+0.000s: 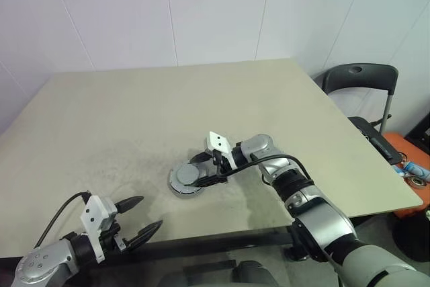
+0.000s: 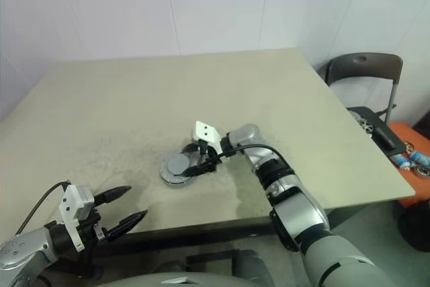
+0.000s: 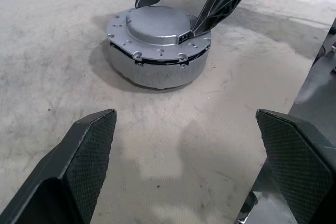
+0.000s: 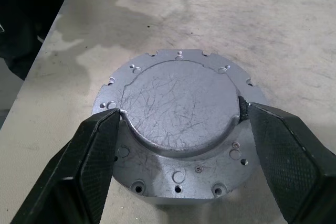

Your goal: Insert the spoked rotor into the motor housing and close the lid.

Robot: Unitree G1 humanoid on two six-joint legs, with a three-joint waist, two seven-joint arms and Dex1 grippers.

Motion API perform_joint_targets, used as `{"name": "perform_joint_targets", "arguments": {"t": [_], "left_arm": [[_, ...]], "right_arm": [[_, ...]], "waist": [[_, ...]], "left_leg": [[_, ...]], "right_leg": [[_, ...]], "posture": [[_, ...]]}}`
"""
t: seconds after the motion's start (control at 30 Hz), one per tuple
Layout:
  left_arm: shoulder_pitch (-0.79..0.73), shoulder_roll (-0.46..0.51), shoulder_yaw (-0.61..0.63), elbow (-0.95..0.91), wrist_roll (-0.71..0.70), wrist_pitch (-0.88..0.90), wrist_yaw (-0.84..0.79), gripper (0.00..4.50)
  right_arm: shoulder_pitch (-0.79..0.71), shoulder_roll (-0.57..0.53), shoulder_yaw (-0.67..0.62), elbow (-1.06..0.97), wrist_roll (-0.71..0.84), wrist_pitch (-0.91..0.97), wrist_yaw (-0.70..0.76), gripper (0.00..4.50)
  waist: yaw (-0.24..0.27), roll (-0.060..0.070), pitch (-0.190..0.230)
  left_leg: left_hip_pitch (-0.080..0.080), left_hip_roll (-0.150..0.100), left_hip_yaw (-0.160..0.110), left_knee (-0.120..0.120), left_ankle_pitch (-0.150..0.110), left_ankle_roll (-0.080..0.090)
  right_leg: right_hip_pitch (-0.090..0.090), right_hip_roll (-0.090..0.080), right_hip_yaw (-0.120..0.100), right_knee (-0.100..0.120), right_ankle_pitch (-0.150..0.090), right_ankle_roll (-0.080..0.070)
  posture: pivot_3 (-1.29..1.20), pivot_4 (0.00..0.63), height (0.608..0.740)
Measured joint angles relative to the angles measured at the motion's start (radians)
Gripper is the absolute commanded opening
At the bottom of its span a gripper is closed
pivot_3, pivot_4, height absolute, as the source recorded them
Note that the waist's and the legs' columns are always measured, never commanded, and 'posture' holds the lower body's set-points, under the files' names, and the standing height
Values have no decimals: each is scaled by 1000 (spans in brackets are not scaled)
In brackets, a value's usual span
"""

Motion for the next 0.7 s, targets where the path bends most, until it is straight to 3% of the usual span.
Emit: {"name": "perform_joint_targets", "arguments": {"t": [0.7], "left_arm": [[0, 0, 0, 0, 0, 0, 2, 4500]], "right_arm": [[-1, -9, 23, -2, -3, -20, -2, 3535]], "waist": [[0, 0, 0]], "left_leg": [[1, 0, 0, 0, 0, 0]], "right_leg": [[1, 0, 0, -1, -1, -1]], "posture": [[0, 0, 740]]}}
